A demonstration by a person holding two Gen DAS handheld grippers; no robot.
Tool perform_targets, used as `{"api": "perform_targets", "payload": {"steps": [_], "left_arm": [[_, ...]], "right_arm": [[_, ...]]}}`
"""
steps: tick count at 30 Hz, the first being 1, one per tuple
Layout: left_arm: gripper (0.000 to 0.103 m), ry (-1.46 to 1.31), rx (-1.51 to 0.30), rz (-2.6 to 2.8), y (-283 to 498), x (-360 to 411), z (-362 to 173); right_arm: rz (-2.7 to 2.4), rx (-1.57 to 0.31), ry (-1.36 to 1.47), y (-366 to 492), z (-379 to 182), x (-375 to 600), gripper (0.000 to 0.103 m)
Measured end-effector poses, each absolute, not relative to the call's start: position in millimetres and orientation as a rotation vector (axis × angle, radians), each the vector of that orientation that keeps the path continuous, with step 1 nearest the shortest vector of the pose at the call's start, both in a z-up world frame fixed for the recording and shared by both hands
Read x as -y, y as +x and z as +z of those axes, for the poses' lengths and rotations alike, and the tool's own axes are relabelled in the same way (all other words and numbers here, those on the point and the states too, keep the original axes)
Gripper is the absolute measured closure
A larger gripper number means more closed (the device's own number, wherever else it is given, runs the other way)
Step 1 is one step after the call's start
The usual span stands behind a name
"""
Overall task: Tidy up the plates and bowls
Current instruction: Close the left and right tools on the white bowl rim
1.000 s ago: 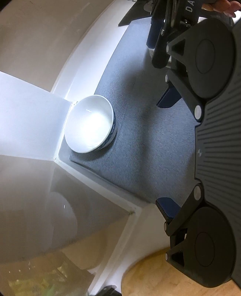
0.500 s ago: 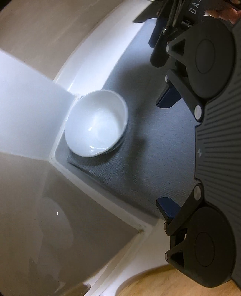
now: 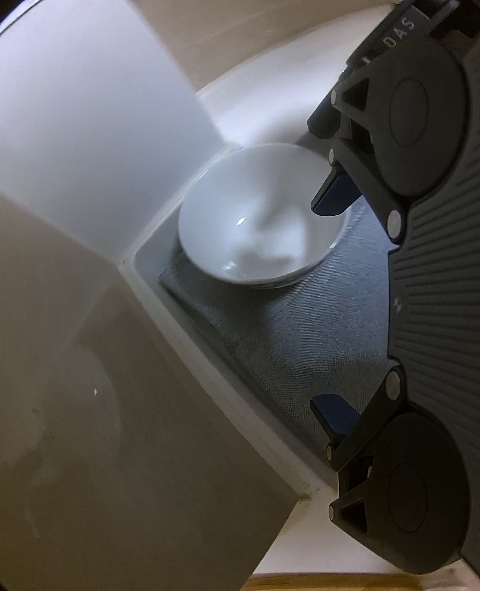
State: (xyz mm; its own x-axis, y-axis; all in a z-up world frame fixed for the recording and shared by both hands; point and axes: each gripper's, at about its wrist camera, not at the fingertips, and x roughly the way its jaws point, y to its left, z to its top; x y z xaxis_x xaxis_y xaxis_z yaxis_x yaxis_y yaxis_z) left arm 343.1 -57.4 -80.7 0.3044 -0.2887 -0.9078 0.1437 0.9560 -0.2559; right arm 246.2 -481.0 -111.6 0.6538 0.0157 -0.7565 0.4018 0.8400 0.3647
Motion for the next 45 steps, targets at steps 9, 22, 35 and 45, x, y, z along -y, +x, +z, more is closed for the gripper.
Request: {"api": "perform_targets", "payload": {"steps": [9,22,35,45], "left_arm": [[0.000,-0.154,-1.278,-0.195,360,67,-94],[0.000,-0.159,-1.290,-0.116,359,72,-91],[0.021,-0.087,-1.287,-0.196,343,86,-74],[0.039,0.065,-1.367,-0.409,304,91,-60]], "right_arm": [[-0.234,-0.885,0.565,279,-131,488,0.028],[-0.249,-0.924,0.534,301,-157,486,0.028],[-0.140,-0.884,0.426,300,-151,462,0.094],[-0.041,-1.007,0.449,269,-142,463,0.093]]}}
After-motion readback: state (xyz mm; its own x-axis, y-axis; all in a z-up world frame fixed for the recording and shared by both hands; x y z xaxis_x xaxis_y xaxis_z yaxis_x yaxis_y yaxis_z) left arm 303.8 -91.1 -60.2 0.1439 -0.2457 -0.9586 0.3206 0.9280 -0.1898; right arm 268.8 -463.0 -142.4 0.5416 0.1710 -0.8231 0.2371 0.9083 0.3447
